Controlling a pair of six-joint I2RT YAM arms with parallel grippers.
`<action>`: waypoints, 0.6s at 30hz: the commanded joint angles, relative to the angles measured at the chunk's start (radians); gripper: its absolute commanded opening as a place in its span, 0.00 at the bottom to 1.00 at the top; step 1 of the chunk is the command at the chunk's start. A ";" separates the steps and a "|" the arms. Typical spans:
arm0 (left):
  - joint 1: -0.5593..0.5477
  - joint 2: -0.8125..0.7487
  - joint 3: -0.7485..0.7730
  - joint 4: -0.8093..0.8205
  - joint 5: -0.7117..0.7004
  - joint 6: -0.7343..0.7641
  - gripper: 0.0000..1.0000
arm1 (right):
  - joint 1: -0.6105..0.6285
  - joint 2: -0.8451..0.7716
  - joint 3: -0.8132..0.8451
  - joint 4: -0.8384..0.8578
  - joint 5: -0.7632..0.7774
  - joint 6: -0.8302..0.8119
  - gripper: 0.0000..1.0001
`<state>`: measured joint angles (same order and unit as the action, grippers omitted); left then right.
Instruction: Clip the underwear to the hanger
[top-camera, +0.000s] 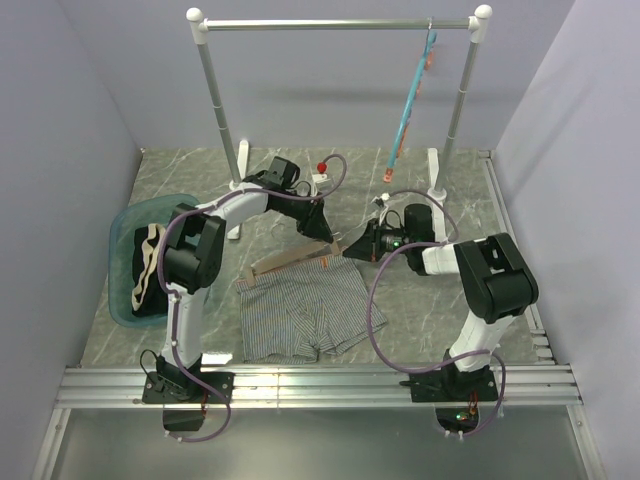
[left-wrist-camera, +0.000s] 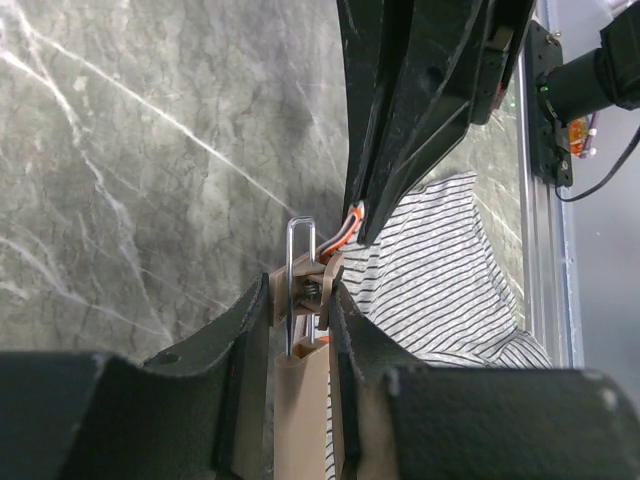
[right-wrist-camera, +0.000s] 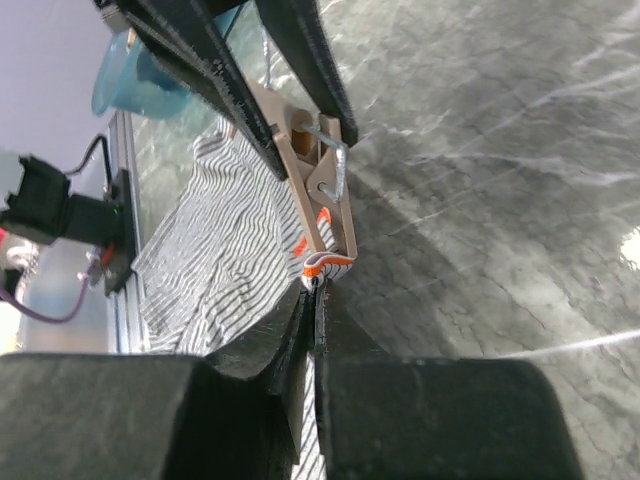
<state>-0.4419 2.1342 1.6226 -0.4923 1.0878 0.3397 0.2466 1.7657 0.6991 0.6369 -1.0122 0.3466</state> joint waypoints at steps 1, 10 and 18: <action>0.000 -0.060 -0.004 0.032 0.080 0.024 0.00 | 0.019 -0.020 0.010 0.034 -0.040 -0.086 0.00; 0.011 -0.072 -0.018 0.050 0.158 0.053 0.00 | 0.022 -0.038 0.042 -0.066 -0.078 -0.173 0.00; 0.014 -0.138 -0.079 0.074 0.175 0.140 0.00 | 0.020 -0.051 0.089 -0.173 -0.137 -0.264 0.00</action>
<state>-0.4324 2.0766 1.5581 -0.4580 1.1976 0.4114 0.2604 1.7622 0.7364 0.5079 -1.0939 0.1570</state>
